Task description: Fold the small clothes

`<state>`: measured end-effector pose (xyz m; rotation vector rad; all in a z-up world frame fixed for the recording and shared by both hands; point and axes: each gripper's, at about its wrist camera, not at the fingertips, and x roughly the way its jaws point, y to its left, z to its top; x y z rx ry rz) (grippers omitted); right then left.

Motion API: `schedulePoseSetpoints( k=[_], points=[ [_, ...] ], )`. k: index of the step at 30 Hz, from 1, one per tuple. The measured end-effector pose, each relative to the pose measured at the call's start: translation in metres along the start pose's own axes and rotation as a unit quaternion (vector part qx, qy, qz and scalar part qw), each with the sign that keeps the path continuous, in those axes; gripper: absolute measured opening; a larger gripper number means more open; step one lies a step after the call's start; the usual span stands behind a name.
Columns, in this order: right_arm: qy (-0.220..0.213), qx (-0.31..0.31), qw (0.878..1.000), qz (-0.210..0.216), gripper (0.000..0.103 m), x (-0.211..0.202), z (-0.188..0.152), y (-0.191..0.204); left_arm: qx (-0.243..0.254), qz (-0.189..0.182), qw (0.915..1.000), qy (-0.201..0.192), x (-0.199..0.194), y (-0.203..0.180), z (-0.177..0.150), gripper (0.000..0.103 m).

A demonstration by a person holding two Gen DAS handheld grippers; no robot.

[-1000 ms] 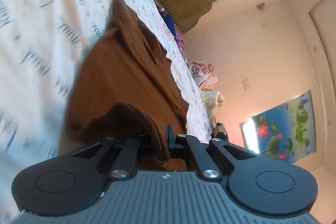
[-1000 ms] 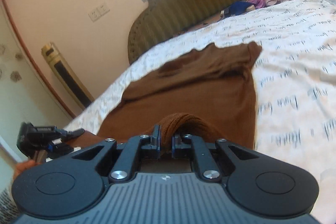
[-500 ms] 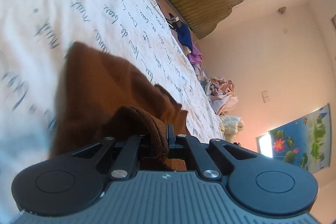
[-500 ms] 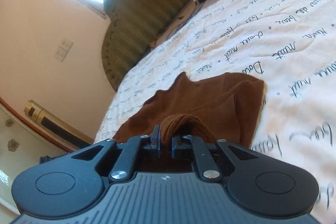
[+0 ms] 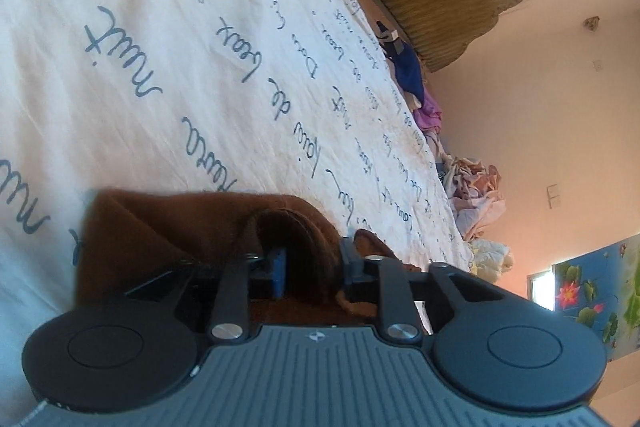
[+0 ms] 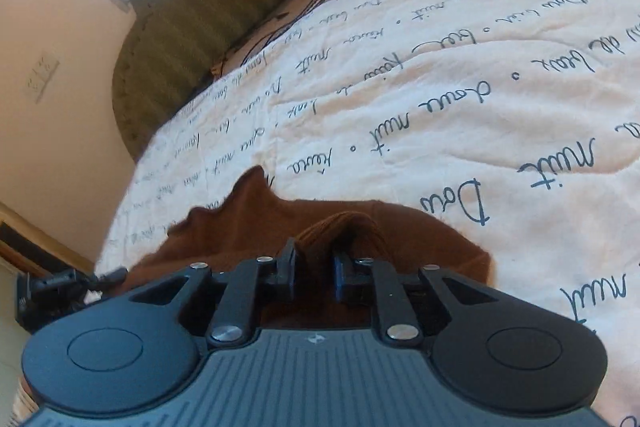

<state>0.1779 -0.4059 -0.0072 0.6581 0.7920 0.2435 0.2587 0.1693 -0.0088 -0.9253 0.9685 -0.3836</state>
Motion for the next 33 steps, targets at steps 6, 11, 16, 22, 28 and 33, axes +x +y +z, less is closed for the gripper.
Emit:
schedulePoseSetpoints(
  k=[6,11,16,22,28,33],
  points=[
    [-0.091,-0.182,0.975,-0.092,0.103,-0.04,-0.013,0.056,0.169,0.038,0.9824,-0.07,-0.048,-0.068,-0.033,0.093],
    [-0.043,-0.238,0.97,-0.03,0.102,-0.037,-0.02,0.085,0.217,0.043,0.9751,-0.009,-0.024,-0.089,-0.082,0.093],
    [0.063,-0.305,0.943,-0.115,0.102,0.035,-0.046,0.085,0.265,0.125,0.9555,-0.035,0.02,-0.068,-0.084,0.09],
    [0.023,-0.248,0.963,-0.102,0.103,-0.018,-0.043,0.07,0.176,0.17,0.9649,-0.096,-0.04,-0.061,-0.039,0.099],
    [0.019,-0.109,0.994,-0.024,0.103,-0.097,-0.057,0.002,0.103,0.096,0.9897,-0.023,-0.109,-0.016,-0.047,0.102],
    [0.025,-0.02,0.998,0.048,0.103,-0.119,-0.078,-0.046,0.039,0.037,0.9982,0.027,-0.131,0.033,-0.078,0.102]
  ],
)
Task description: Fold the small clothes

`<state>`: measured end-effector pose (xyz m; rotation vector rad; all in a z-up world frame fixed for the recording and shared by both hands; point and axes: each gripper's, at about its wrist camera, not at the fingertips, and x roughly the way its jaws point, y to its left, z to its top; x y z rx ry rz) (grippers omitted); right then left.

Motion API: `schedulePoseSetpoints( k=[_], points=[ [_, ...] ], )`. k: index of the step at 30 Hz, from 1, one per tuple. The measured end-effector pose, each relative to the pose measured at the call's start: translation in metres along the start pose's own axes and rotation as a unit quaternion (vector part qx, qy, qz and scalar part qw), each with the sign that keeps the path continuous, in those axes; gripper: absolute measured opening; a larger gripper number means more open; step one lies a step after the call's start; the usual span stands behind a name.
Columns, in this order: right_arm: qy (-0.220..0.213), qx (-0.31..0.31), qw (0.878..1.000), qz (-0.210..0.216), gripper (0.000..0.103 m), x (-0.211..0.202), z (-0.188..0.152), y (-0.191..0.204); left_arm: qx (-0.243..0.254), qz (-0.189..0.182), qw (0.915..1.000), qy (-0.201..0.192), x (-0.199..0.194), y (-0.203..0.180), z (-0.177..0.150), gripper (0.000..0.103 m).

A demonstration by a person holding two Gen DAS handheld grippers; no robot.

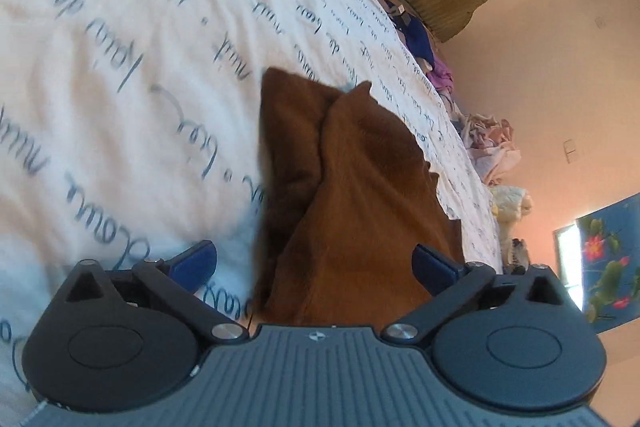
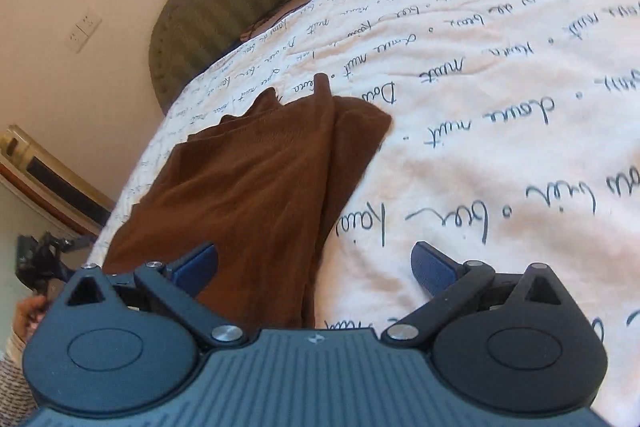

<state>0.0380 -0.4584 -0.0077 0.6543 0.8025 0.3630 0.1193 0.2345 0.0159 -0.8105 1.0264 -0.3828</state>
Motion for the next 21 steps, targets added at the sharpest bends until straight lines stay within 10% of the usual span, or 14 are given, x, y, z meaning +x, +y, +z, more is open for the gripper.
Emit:
schedulePoseSetpoints(
  k=[9,21],
  points=[
    [-0.011,0.038,0.995,0.095,0.103,0.005,-0.025,0.009,-0.022,-0.046,0.9981,0.034,0.007,-0.001,-0.009,0.103],
    [0.006,0.053,0.994,0.095,0.103,0.05,-0.022,0.022,-0.009,-0.052,0.9972,0.053,0.039,-0.006,0.0,0.103]
  ],
)
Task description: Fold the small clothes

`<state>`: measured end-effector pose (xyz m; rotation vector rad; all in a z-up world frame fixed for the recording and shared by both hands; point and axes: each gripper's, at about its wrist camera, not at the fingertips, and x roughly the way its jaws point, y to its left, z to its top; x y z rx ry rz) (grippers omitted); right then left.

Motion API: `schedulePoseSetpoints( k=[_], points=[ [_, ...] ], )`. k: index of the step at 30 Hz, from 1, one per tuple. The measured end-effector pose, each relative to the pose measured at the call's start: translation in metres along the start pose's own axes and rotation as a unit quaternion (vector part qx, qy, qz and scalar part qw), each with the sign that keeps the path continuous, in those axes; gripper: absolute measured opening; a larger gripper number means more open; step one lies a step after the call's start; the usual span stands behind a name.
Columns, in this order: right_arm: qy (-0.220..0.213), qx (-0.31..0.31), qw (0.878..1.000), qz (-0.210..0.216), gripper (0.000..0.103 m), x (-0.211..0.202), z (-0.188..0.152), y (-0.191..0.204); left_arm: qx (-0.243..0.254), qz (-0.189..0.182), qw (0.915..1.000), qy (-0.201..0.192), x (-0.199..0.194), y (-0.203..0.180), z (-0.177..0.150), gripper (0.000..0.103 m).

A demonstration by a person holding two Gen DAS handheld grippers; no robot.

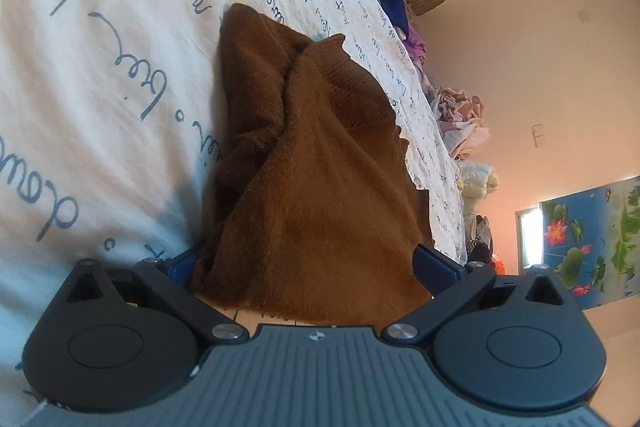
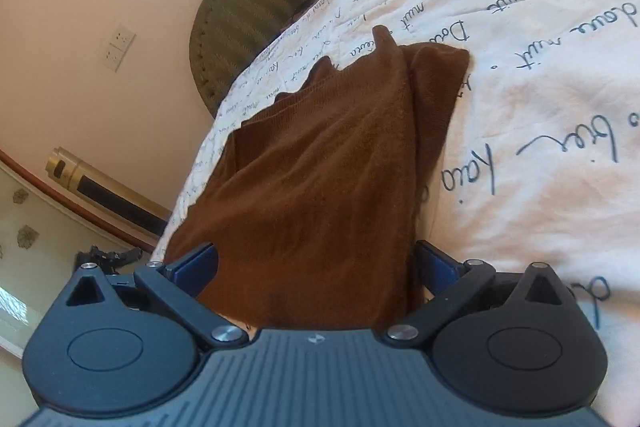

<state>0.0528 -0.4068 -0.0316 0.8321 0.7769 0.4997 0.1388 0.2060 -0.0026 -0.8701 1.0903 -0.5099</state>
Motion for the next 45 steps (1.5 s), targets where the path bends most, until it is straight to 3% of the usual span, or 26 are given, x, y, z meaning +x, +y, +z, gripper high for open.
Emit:
schedulePoseSetpoints(
  k=[3,5,6,7,8,10,11,13,16,22,29,32,33,34,35,36,38,39,40,41,43,45],
  points=[
    [0.016,0.011,1.0,-0.007,0.103,0.015,0.007,0.007,-0.006,-0.003,0.9999,-0.011,0.0,0.0,0.001,0.101],
    [0.018,-0.012,1.0,-0.011,0.103,0.015,0.003,0.014,0.004,0.012,0.9997,-0.019,-0.003,-0.001,-0.003,0.088],
    [0.025,-0.021,0.999,-0.002,0.103,0.014,-0.001,0.014,0.008,0.023,0.9996,-0.013,-0.003,0.0,-0.004,0.059],
    [0.026,-0.014,1.0,0.01,0.102,0.012,-0.005,0.01,0.002,0.021,0.9998,-0.001,-0.001,0.005,-0.005,0.022],
    [0.017,0.005,1.0,0.021,0.094,0.01,-0.007,0.005,-0.005,0.025,0.9996,0.007,0.002,0.009,-0.006,0.011],
    [0.014,0.042,0.999,0.016,0.02,0.011,-0.006,-0.004,0.002,0.037,0.9993,0.007,0.007,0.011,-0.008,0.006],
    [0.019,0.063,0.998,0.018,0.009,0.015,-0.007,-0.011,-0.002,0.032,0.9995,0.006,0.009,0.011,-0.009,0.006],
    [0.017,0.049,0.999,0.006,0.009,0.017,-0.008,-0.008,0.003,0.016,0.9999,0.001,0.007,0.004,-0.009,0.005],
    [-0.01,0.045,0.999,0.028,0.008,0.003,-0.001,0.005,0.007,-0.024,0.9997,-0.007,-0.001,-0.012,-0.008,0.005],
    [-0.013,0.012,0.999,0.034,0.008,-0.023,0.008,0.035,0.022,-0.045,0.9983,-0.029,-0.021,-0.033,-0.016,0.005],
    [-0.004,0.006,0.999,0.033,0.008,-0.052,-0.024,0.036,-0.001,-0.056,0.9978,-0.035,-0.051,-0.007,-0.069,0.004],
    [-0.003,0.002,1.0,0.025,0.008,-0.067,-0.045,0.033,-0.014,-0.047,0.9981,-0.036,-0.062,0.016,-0.092,0.005],
    [0.016,-0.007,1.0,0.024,0.011,-0.066,-0.054,0.033,-0.027,-0.038,0.9982,-0.038,-0.063,0.027,-0.098,0.005],
    [0.043,-0.023,0.999,0.013,0.013,-0.061,-0.062,0.033,-0.034,-0.012,0.9984,-0.042,-0.065,0.039,-0.1,0.012],
    [0.067,-0.056,0.995,-0.038,0.022,-0.055,-0.069,0.036,-0.044,0.001,0.9981,-0.044,-0.067,0.047,-0.1,0.012],
    [0.077,-0.073,0.99,-0.093,0.036,-0.052,-0.073,0.039,-0.058,-0.01,0.9974,-0.043,-0.072,0.054,-0.099,0.014],
    [0.053,-0.105,0.984,-0.137,0.041,-0.063,-0.072,0.051,-0.02,0.026,0.9971,-0.069,-0.092,0.036,-0.101,0.042],
    [0.029,-0.126,0.978,-0.164,0.053,-0.073,-0.069,0.062,0.015,0.048,0.9951,-0.085,-0.104,0.018,-0.103,0.077],
    [0.001,-0.143,0.973,-0.18,0.059,-0.082,-0.065,0.073,0.045,0.056,0.9918,-0.105,-0.114,0.001,-0.107,0.101],
    [-0.027,-0.163,0.97,-0.178,0.067,-0.092,-0.061,0.084,0.071,0.058,0.9888,-0.118,-0.119,-0.015,-0.109,0.102],
    [-0.061,-0.189,0.969,-0.149,0.073,-0.095,-0.056,0.102,0.127,0.068,0.9816,-0.126,-0.118,-0.052,-0.114,0.102],
    [-0.066,-0.2,0.969,-0.126,0.085,-0.075,-0.051,0.115,0.166,0.097,0.972,-0.135,-0.098,-0.083,-0.121,0.102]
  ],
)
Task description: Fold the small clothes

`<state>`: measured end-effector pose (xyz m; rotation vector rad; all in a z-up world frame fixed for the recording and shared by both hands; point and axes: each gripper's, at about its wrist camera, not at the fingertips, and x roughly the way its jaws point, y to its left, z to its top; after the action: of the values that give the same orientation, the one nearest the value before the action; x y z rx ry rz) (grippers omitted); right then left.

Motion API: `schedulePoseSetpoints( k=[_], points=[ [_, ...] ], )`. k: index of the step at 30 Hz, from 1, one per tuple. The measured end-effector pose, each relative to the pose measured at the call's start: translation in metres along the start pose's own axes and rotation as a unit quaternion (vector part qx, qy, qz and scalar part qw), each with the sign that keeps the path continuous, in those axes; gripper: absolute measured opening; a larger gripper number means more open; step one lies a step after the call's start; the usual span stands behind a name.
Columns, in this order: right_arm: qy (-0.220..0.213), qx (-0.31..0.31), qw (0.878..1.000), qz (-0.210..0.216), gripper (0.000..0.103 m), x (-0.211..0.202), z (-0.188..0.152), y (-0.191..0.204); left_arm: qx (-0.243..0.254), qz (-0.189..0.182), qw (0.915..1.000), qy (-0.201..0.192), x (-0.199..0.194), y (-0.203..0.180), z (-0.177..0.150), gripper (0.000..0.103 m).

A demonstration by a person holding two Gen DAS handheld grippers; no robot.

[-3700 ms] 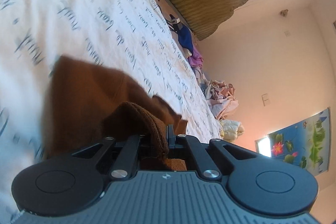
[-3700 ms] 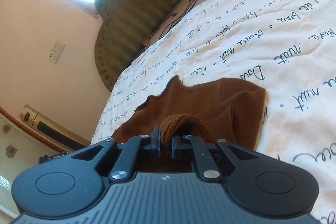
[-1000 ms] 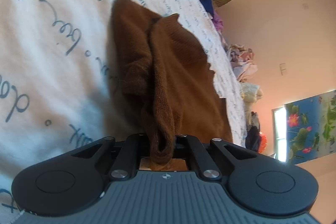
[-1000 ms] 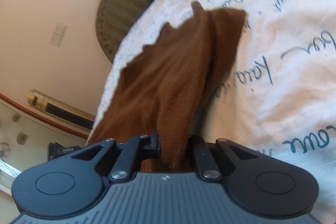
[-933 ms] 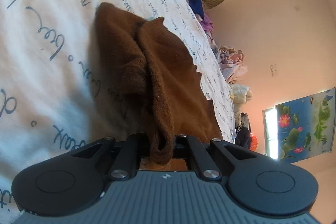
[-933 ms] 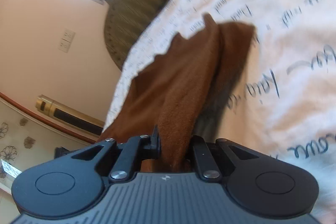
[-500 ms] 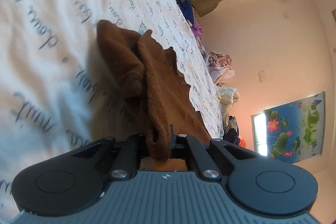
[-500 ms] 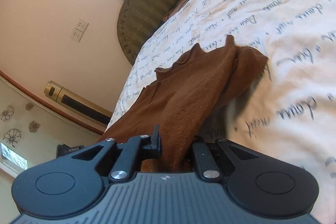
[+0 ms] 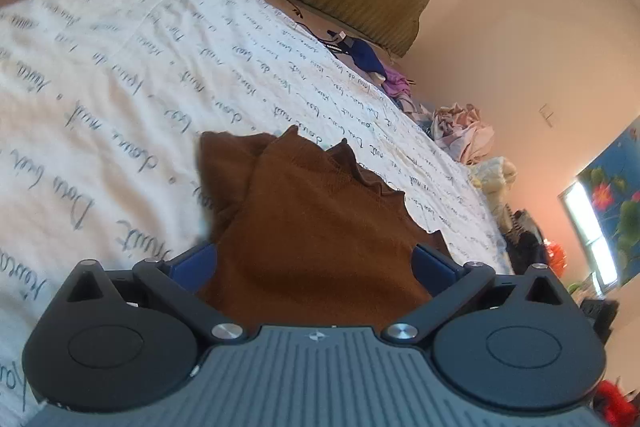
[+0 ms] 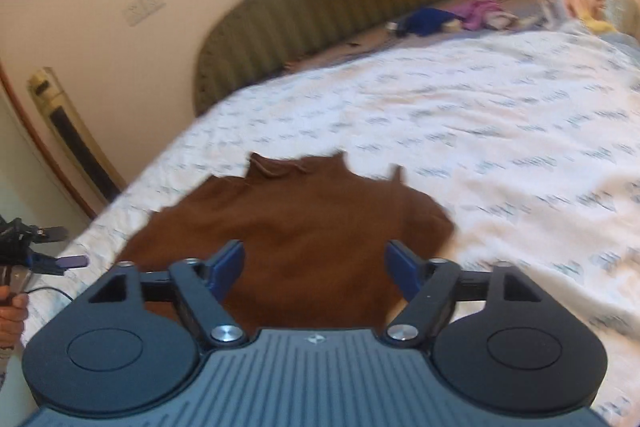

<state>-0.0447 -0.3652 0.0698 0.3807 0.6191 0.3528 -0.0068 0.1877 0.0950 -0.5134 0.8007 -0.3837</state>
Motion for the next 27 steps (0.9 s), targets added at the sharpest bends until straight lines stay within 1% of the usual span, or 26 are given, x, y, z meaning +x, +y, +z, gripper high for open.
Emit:
schedulePoseSetpoints(
  k=[1,2,3,4,5,6,7,8,9,10,11,12,14,17,19,22,27],
  points=[
    [-0.003,-0.004,1.0,0.001,0.086,0.014,0.002,0.008,0.026,0.012,0.9996,0.004,0.014,-0.018,-0.003,0.103],
    [0.002,-0.006,1.0,-0.003,0.088,0.033,0.006,0.018,0.042,0.029,0.9987,0.007,0.028,-0.029,-0.006,0.103],
    [0.014,-0.004,1.0,-0.008,0.088,0.053,0.007,0.024,0.058,0.062,0.9963,0.014,0.047,-0.037,-0.013,0.103],
    [0.027,0.0,1.0,-0.015,0.088,0.071,0.007,0.026,0.068,0.083,0.9939,0.027,0.064,-0.041,-0.018,0.103],
    [0.038,0.0,0.999,-0.026,0.088,0.086,0.002,0.028,0.077,0.096,0.9918,0.037,0.08,-0.043,-0.023,0.103],
    [0.054,-0.006,0.998,-0.042,0.089,0.101,-0.006,0.028,0.083,0.119,0.9882,0.047,0.095,-0.037,-0.032,0.103],
    [0.076,-0.02,0.994,-0.071,0.091,0.116,-0.013,0.027,0.082,0.139,0.9854,0.053,0.107,-0.031,-0.039,0.103],
    [0.09,-0.04,0.99,-0.099,0.091,0.127,-0.022,0.025,0.112,0.154,0.981,0.037,0.11,-0.032,-0.047,0.103],
    [0.071,-0.069,0.989,-0.107,0.094,0.126,-0.03,0.026,0.144,0.172,0.9739,0.036,0.113,-0.038,-0.054,0.103],
    [0.072,-0.087,0.987,-0.114,0.094,0.127,-0.033,0.031,0.157,0.182,0.9699,0.04,0.113,-0.042,-0.058,0.103],
    [0.079,-0.1,0.984,-0.125,0.094,0.125,-0.034,0.038,0.159,0.186,0.9687,0.041,0.111,-0.044,-0.06,0.103],
    [0.08,-0.105,0.983,-0.13,0.096,0.123,-0.032,0.046,0.151,0.184,0.9704,0.042,0.105,-0.044,-0.06,0.103],
    [0.073,-0.101,0.986,-0.115,0.097,0.114,-0.025,0.057,0.135,0.172,0.975,0.039,0.093,-0.041,-0.057,0.103],
    [0.048,-0.091,0.99,-0.091,0.098,0.104,-0.012,0.078,0.127,0.173,0.9762,0.029,0.079,-0.038,-0.055,0.103],
    [0.038,-0.094,0.992,-0.079,0.1,0.104,-0.005,0.095,0.121,0.173,0.9771,0.027,0.071,-0.034,-0.054,0.103],
    [0.04,-0.111,0.991,-0.058,0.101,0.114,0.0,0.123,0.12,0.178,0.9765,0.022,0.061,-0.028,-0.054,0.103],
    [0.06,-0.126,0.989,-0.04,0.101,0.144,-0.002,0.156,0.105,0.19,0.9761,0.013,0.044,-0.013,-0.052,0.103]
  ],
)
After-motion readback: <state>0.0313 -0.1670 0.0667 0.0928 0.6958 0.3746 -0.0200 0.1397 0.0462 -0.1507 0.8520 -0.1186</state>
